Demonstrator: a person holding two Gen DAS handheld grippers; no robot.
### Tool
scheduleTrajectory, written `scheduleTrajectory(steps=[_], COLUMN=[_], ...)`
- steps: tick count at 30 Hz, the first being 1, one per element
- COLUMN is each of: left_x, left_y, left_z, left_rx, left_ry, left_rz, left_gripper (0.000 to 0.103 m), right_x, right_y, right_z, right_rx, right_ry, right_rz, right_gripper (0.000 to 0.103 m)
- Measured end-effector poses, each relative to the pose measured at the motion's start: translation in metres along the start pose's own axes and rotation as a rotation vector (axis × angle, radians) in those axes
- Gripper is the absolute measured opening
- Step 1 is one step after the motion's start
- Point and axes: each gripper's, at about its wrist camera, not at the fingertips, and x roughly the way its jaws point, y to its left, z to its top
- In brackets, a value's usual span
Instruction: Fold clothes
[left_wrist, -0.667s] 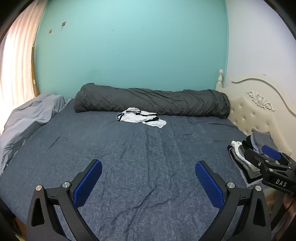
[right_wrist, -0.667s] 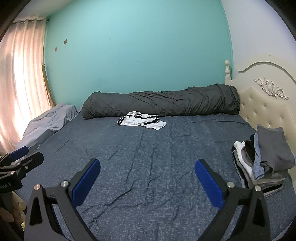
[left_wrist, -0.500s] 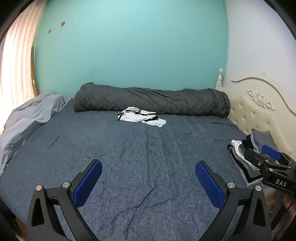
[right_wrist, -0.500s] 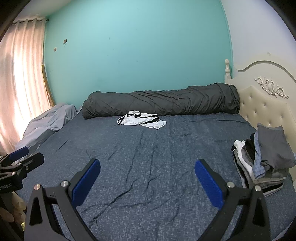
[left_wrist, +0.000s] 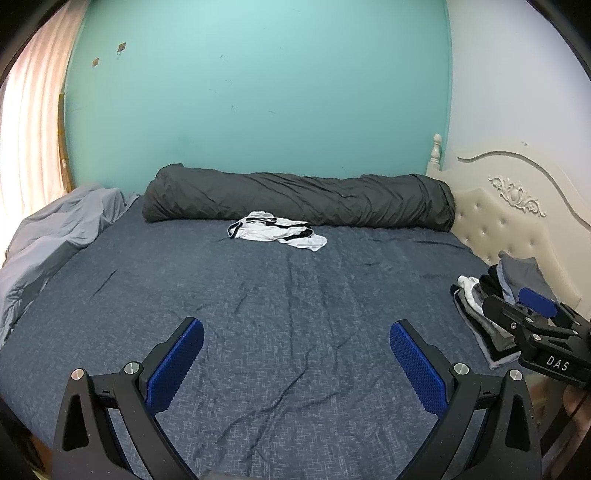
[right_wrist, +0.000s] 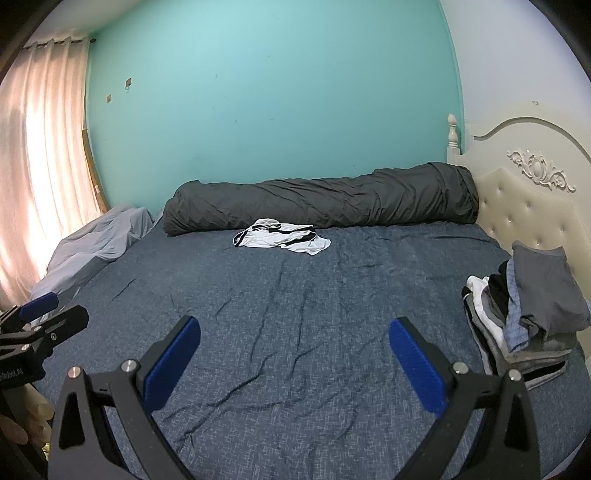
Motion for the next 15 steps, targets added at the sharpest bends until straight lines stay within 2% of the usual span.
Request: scheduleTrajectory(steps=[15], left_x=[-0.007], left_y=[-0.0023], left_z=[0.0023], left_rx=[0.0], left_ry=[-0.004], left_rz=[-0.025], left_gripper=[0.103], right_x=[-0.0037], right_y=[-0.0039], right_z=[-0.0022], right_rx=[0.005], right_ry=[-0.004], right_rz=[-0.008], right_gripper=[0.103])
